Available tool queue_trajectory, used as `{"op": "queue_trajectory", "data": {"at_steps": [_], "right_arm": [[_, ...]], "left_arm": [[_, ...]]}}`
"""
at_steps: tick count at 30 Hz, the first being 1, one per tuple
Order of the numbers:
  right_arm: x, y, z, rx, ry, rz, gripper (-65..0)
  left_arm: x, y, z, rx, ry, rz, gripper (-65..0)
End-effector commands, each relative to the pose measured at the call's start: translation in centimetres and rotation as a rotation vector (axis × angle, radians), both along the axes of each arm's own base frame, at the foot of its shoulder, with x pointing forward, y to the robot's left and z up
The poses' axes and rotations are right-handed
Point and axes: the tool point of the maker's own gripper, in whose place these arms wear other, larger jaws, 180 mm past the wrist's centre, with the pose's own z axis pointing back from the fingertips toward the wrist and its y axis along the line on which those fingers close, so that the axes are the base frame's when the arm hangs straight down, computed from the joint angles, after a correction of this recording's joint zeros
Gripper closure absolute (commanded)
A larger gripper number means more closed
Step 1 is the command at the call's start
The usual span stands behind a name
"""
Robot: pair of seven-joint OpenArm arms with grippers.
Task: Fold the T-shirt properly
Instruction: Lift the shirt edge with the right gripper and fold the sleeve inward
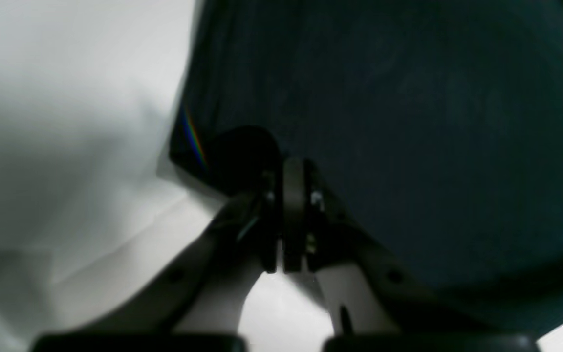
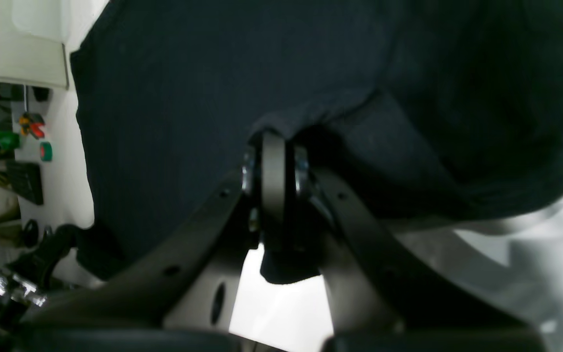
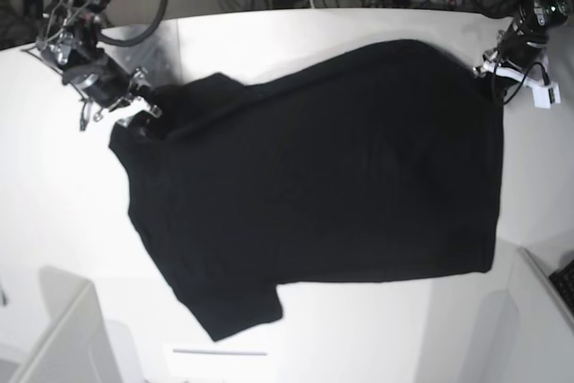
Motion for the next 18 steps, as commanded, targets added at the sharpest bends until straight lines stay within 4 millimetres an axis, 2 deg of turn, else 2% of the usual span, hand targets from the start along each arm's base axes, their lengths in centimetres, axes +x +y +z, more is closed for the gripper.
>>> {"op": "queue_trajectory", "data": {"at_steps": [1, 5, 8, 18], "right_arm": [[1.3, -0.1, 1.5, 0.001, -0.055, 0.006, 0.0], [2.8, 0.1, 1.8, 0.02, -0.06, 0.014, 0.0], [3.7, 0.0, 1.1, 0.042, -0.043, 0.003, 0.0], [6.2, -0.6, -0.3, 0.086, -0.013, -0.023, 0.0]], "left_arm": [[0.5, 0.4, 1.0, 0.018, -0.032, -0.005, 0.0], [1.3, 0.4, 1.4, 0.016, -0.055, 0.001, 0.0], [1.8, 1.2, 1.6, 0.008, -0.057, 0.073, 0.0], [4.6, 1.5, 3.3, 0.0, -0.131, 0.093, 0.0]]}}
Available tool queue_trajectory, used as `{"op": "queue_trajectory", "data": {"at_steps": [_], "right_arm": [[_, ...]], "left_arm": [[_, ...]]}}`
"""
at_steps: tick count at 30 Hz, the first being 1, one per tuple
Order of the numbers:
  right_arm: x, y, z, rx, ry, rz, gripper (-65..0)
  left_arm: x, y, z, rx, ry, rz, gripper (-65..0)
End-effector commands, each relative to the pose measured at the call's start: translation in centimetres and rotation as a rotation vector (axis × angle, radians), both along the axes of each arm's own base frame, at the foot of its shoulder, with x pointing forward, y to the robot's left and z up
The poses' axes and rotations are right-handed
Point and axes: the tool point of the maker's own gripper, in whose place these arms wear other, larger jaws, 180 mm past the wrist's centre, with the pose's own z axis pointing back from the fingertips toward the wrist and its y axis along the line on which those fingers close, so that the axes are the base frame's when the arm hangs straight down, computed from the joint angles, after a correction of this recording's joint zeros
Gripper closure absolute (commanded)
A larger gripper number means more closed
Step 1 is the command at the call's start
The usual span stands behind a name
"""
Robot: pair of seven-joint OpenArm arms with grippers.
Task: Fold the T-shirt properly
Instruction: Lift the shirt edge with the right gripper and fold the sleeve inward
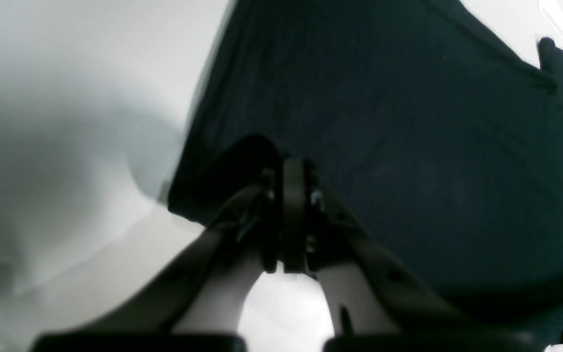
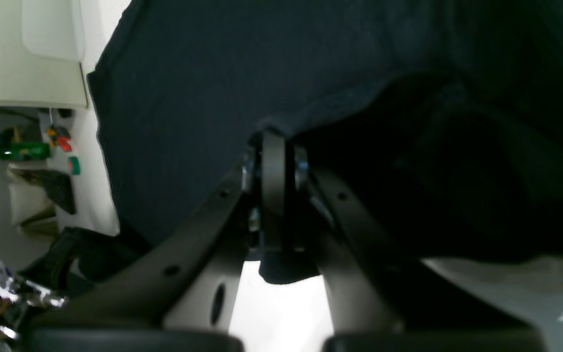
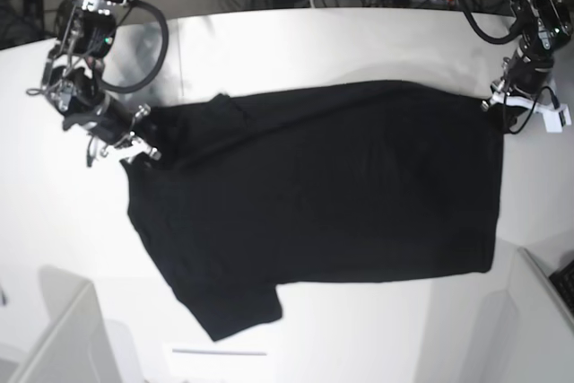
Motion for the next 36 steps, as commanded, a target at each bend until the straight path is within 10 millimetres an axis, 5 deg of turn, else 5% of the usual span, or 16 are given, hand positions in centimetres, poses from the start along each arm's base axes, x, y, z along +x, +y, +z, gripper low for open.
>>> {"op": "queue_trajectory", "data": {"at_steps": [1, 23, 29, 36], "right_arm": [[1.3, -0.4, 1.4, -0.001, -0.055, -0.007, 0.0], [6.4, -0.3, 2.0, 0.067, -0.067, -0.025, 0.0], [7.1, 1.8, 2.3, 0.051, -0.097, 0.02, 0.0], [7.5, 1.9, 0.5, 0.07, -0.054, 0.002, 0.0]], "left_arm": [[0.8, 0.6, 1.3, 0.016, -0.04, 0.012, 0.0], [3.0, 2.1, 0.0, -0.053, -0.049, 0.092, 0.0], [3.4, 2.1, 0.3, -0.053, -0.062, 0.092, 0.0], [3.3, 2.7, 0.2, -0.066, -0.049, 0.142, 0.0]]}}
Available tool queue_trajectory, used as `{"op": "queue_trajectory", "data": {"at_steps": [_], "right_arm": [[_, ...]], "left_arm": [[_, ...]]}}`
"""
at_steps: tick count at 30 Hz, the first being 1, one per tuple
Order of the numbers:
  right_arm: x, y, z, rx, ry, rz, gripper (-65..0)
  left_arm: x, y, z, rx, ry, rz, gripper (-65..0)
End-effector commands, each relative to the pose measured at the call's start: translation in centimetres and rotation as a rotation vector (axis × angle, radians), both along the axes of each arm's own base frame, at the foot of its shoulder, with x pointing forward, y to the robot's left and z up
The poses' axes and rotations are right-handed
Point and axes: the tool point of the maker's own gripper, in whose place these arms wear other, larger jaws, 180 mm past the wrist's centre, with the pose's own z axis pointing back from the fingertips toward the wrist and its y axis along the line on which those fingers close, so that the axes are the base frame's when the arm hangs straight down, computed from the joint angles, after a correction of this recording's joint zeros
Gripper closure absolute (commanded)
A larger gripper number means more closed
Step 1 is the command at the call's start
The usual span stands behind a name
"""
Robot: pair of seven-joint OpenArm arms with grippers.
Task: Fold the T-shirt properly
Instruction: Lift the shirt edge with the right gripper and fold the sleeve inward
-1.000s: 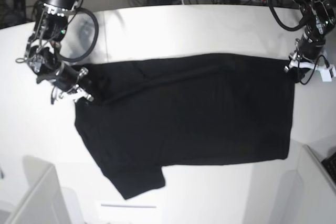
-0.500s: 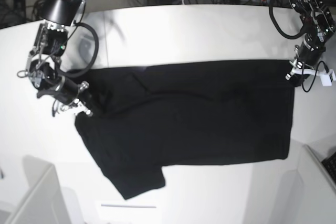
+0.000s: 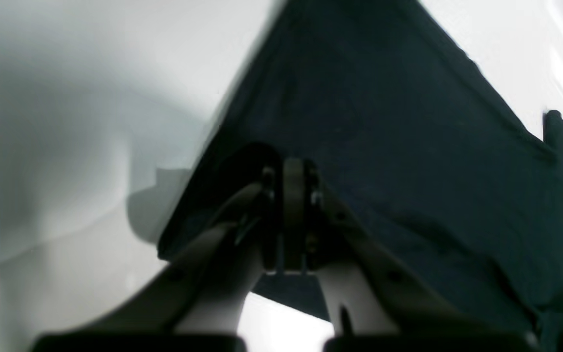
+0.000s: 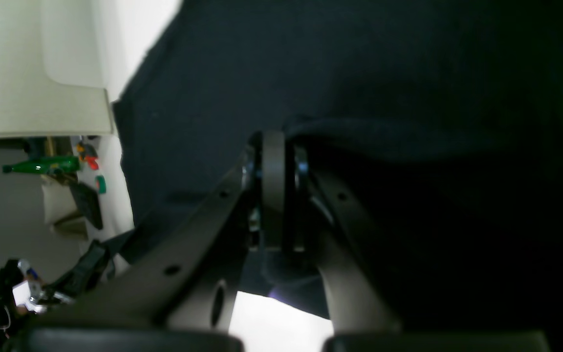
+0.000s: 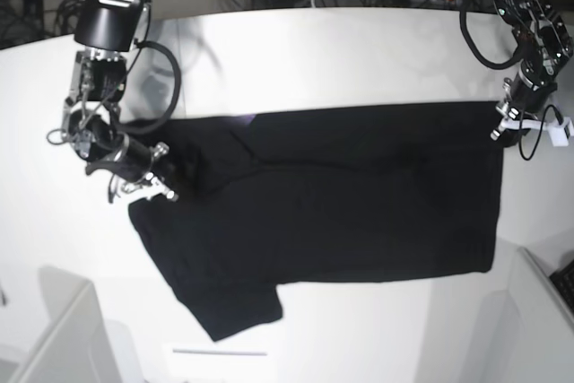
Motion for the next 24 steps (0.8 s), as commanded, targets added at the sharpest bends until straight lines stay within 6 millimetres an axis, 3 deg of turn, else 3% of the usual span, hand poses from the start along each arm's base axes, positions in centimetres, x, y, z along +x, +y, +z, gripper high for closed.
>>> {"op": "queue_trajectory", "data": {"at_steps": [1, 8, 17, 19, 21, 22, 24], "right_arm": [[1.8, -0.3, 2.3, 0.006, -0.075, -0.007, 0.0], [3.0, -1.4, 3.6, -0.022, -0.109, -0.012, 0.0], [2.6, -1.3, 3.3, -0.019, -0.096, -0.005, -0.6], [2.6, -1.3, 3.3, -0.019, -0.096, -0.005, -17.4], [2.6, -1.4, 3.4, -0.015, -0.097, -0.011, -32.7], [2.6, -1.4, 3.3, -0.014, -0.097, -0.012, -37.7], [2.3, -1.6, 3.1, -0.015, -0.097, -0.024, -38.3]], "left_arm": [[1.0, 0.7, 1.7, 0.03, -0.052, -0.002, 0.0], [1.9, 0.5, 2.3, 0.028, -0.074, -0.008, 0.0], [1.9, 0.6, 2.4, 0.029, -0.077, -0.003, 0.0], [1.8, 0.7, 2.4, 0.029, -0.076, -0.002, 0.0], [1.8, 0.8, 2.5, 0.033, -0.079, 0.002, -7.7], [1.6, 1.3, 2.7, 0.034, -0.083, 0.017, -13.5], [1.3, 2.2, 3.1, 0.038, -0.096, 0.046, -23.4]]}}
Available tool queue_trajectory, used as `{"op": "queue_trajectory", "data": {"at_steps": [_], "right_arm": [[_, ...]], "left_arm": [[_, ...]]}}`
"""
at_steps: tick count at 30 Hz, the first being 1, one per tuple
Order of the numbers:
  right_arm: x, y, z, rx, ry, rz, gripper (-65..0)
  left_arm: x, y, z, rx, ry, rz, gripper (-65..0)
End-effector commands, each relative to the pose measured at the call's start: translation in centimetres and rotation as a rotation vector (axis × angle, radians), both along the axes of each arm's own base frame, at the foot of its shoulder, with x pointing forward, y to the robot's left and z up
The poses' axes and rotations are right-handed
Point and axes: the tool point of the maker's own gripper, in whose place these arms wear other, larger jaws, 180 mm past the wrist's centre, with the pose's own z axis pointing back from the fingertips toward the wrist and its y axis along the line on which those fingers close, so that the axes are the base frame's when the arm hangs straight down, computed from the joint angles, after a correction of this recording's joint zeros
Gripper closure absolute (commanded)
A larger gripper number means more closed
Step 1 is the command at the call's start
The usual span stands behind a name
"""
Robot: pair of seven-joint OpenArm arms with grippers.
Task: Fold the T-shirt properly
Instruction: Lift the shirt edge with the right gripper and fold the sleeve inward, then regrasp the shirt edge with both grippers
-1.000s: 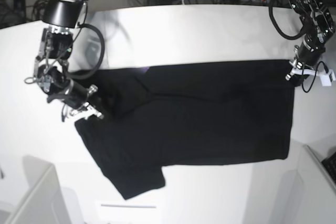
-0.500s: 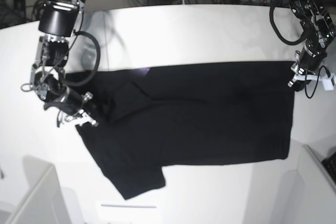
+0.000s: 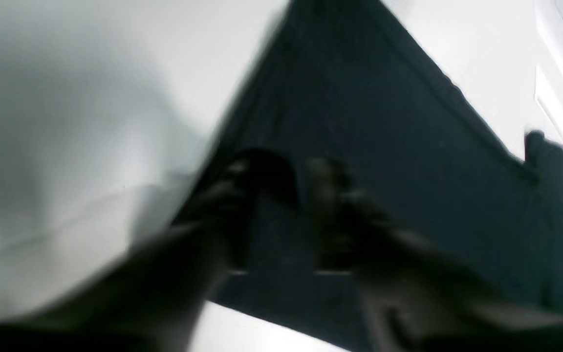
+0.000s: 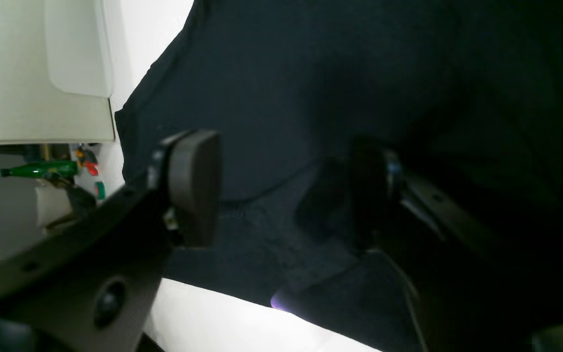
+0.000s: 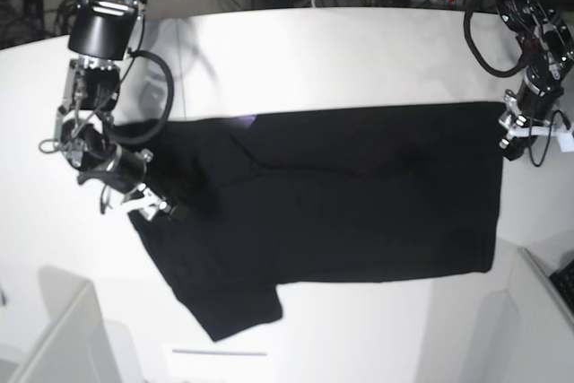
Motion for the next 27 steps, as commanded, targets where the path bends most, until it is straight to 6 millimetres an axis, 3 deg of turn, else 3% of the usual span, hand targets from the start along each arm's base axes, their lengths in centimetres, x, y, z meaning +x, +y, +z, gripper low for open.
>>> {"op": "queue_trajectory", "data": {"at_steps": [1, 5, 9, 13, 19, 27], "right_arm": [[1.1, -0.9, 1.7, -0.001, -0.061, -0.026, -36.6], [0.4, -3.7, 1.5, 0.009, -0.063, -0.118, -30.3], [-1.7, -5.8, 2.4, -0.02, -0.062, -0.205, -30.0], [-5.3, -7.0, 2.3, -0.022, 0.026, -0.359, -30.0], [-10.4, -6.8, -0.3, -0.029, 0.099, -0.493, -30.2], [-12.5, -7.7, -4.5, -0.038, 0.2, -0.56, -30.2]], "left_arm": [[0.5, 1.2, 1.9, 0.039, -0.053, 0.014, -27.5], [-0.2, 2.9, 3.2, 0.061, -0.079, 0.059, -38.0], [-0.9, 3.9, 5.3, 0.116, -0.123, 0.067, -39.0], [-2.9, 4.2, 5.8, 0.183, -0.116, 0.021, -39.0], [-5.9, 4.4, 4.3, 0.207, -0.051, -0.006, -39.0], [-7.2, 3.9, 1.0, 0.129, 0.002, 0.024, -39.0]]}}
